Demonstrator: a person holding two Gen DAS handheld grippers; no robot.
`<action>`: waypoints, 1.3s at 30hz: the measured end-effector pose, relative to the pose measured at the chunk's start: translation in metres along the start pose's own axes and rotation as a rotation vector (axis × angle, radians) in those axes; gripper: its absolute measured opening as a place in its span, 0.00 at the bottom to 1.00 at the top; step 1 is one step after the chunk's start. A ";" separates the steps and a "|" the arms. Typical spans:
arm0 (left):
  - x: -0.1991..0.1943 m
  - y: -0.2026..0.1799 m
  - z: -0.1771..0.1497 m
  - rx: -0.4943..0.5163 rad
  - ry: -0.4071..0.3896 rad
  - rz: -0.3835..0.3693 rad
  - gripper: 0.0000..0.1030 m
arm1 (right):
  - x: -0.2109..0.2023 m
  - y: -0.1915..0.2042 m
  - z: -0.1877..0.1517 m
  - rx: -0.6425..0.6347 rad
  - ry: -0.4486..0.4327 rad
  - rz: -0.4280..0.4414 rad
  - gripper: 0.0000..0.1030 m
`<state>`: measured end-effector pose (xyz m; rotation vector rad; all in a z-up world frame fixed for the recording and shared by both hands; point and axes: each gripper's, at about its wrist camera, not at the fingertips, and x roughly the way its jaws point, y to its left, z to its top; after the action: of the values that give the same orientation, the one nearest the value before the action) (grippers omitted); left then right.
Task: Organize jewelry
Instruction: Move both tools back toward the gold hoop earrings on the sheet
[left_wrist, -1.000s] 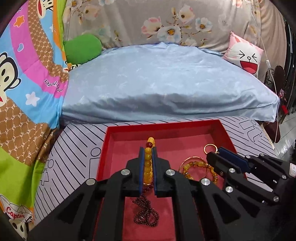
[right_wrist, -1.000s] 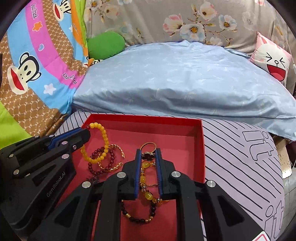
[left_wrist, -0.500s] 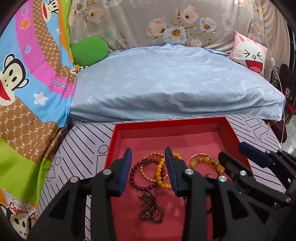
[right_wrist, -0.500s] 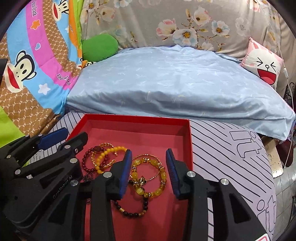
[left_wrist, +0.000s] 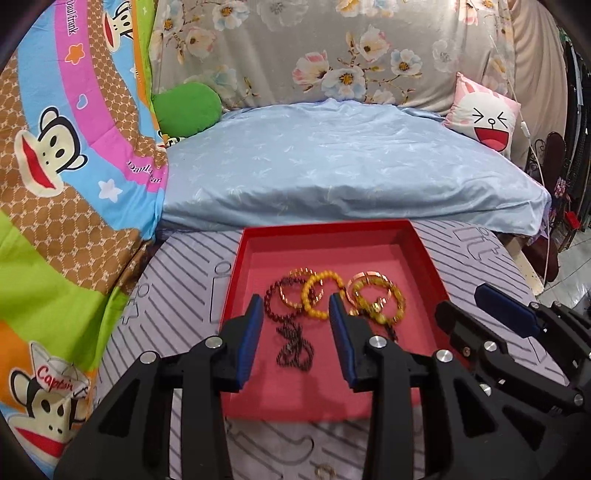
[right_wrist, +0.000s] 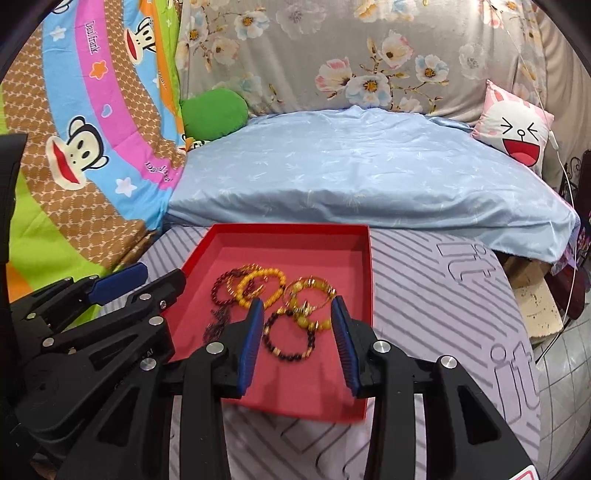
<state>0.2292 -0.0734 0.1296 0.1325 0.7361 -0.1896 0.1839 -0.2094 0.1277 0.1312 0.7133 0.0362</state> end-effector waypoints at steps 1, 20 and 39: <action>-0.006 -0.001 -0.007 0.001 0.003 -0.006 0.34 | -0.007 0.000 -0.006 0.001 0.002 0.007 0.36; -0.065 0.009 -0.182 -0.083 0.183 -0.067 0.37 | -0.084 0.026 -0.153 -0.029 0.094 0.043 0.38; -0.037 0.005 -0.195 -0.056 0.207 -0.078 0.34 | -0.071 0.020 -0.169 -0.014 0.148 0.023 0.38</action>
<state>0.0760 -0.0278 0.0112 0.0709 0.9523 -0.2320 0.0197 -0.1769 0.0497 0.1243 0.8587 0.0731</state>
